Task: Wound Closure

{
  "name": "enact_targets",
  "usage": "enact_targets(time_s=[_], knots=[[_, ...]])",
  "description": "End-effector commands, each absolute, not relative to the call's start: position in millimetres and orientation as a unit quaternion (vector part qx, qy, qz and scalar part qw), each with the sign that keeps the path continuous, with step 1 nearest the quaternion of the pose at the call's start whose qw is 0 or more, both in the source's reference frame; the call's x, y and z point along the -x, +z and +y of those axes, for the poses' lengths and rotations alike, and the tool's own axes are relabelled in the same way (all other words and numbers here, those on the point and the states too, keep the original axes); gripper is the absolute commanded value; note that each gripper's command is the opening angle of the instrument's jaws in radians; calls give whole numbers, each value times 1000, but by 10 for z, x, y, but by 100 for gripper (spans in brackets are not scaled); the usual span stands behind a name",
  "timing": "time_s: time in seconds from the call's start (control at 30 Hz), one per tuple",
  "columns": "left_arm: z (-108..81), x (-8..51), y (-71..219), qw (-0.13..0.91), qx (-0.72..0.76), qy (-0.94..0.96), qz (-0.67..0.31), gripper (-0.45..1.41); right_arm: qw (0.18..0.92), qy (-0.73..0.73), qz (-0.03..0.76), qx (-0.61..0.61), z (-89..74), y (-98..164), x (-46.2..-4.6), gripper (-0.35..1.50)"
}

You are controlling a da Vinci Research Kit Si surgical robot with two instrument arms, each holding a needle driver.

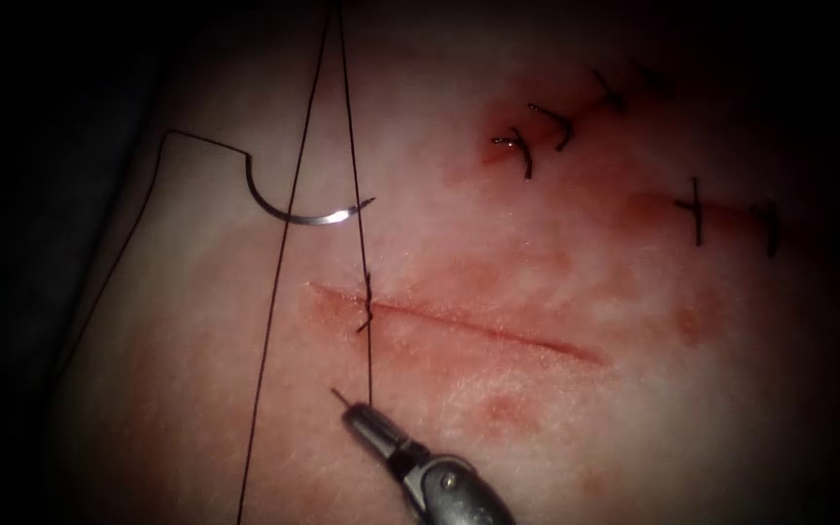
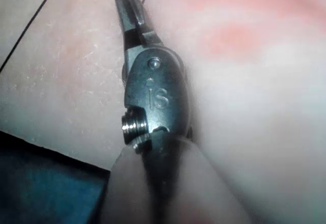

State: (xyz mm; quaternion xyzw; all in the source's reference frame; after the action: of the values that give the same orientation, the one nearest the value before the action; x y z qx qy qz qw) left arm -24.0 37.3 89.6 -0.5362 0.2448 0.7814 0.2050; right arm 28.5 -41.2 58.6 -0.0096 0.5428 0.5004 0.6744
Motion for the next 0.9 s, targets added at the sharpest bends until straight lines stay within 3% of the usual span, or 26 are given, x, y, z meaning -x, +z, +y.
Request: enact_targets(time_s=[0.03,0.5,0.7,0.73,0.77,0.83,0.9], knots=[[380,245,903,203,537,781,244,-45,678,497,542,3,-430,592,-300,-35],[364,257,893,190,576,767,210,-45,668,494,556,1,-425,586,-305,-35],[307,274,845,143,680,716,66,-45,657,491,572,8,-402,583,-294,-35],[298,277,836,132,694,706,44,-45,656,492,573,8,-400,584,-294,-13],[284,282,823,118,712,692,13,-45,653,492,576,8,-397,584,-294,52],[260,289,797,114,729,673,-51,-45,649,493,579,10,-394,583,-293,93],[246,291,783,107,733,667,-79,-45,649,492,580,7,-393,581,-290,99]])
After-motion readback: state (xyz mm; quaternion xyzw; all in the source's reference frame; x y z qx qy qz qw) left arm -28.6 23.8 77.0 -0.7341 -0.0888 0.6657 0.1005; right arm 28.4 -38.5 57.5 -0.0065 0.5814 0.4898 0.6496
